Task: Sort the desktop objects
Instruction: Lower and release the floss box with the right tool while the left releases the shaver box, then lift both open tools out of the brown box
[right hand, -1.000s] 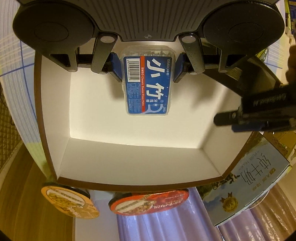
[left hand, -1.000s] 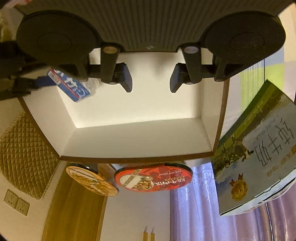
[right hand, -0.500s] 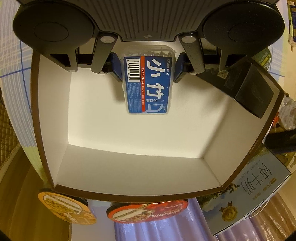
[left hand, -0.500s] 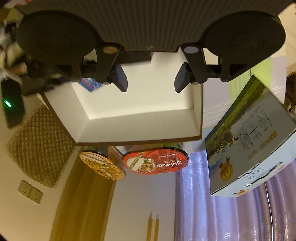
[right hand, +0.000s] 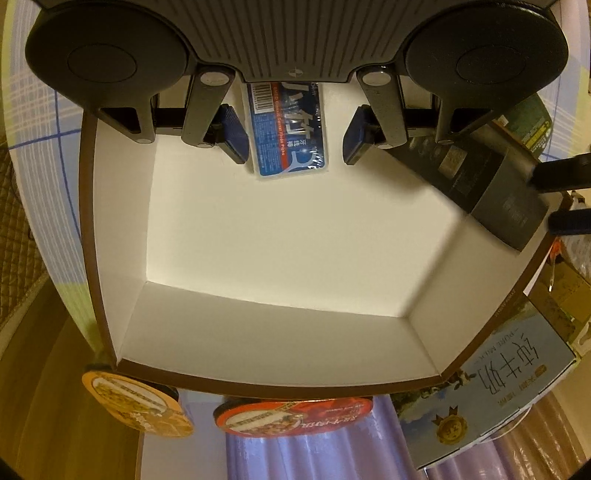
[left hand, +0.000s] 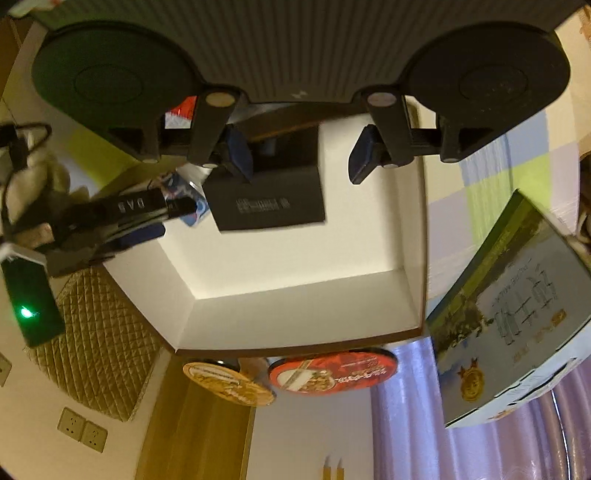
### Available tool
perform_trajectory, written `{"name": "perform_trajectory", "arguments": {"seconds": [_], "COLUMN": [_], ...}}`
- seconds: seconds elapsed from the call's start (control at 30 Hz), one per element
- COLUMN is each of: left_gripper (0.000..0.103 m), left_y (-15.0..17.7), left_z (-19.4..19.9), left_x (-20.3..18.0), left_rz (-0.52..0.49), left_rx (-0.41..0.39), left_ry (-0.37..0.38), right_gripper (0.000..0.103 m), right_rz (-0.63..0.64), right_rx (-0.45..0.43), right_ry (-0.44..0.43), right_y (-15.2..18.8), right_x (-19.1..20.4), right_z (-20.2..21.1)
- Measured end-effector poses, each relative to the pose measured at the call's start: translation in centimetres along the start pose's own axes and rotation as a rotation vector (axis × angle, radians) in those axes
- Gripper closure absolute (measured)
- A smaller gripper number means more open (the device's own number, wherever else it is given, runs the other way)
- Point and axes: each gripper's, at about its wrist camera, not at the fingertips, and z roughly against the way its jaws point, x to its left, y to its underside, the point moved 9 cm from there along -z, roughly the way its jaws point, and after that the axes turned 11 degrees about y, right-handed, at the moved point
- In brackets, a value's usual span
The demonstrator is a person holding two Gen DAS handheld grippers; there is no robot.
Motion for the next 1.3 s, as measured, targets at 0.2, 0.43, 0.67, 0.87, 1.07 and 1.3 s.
{"name": "perform_trajectory", "arguments": {"seconds": [0.2, 0.43, 0.67, 0.87, 1.07, 1.3], "left_gripper": [0.052, 0.050, 0.041, 0.030, 0.024, 0.018], "left_y": [-1.5, -1.8, -1.1, -1.1, -1.0, -0.7], "left_z": [-2.2, -1.9, -1.1, -0.5, 0.2, 1.3], "left_x": [0.8, 0.9, 1.1, 0.7, 0.3, -0.5], "left_rz": [0.023, 0.053, 0.080, 0.074, 0.074, 0.069], "left_rx": [-0.015, -0.032, -0.027, -0.035, -0.037, -0.049], "left_ry": [-0.051, -0.048, -0.073, -0.096, -0.122, -0.137], "right_gripper": [0.049, 0.040, 0.017, 0.003, 0.002, 0.002], "right_rz": [-0.005, -0.013, -0.021, -0.011, -0.003, -0.024], "right_rx": [-0.009, -0.019, -0.042, -0.066, -0.103, -0.130], "right_ry": [0.002, -0.006, 0.005, 0.022, 0.048, 0.076], "right_y": [0.2, 0.6, 0.6, 0.6, 0.6, 1.0], "right_x": [-0.1, -0.3, 0.2, 0.7, 0.6, -0.1], "right_z": [0.3, 0.9, 1.6, 2.6, 3.9, 5.5]}}
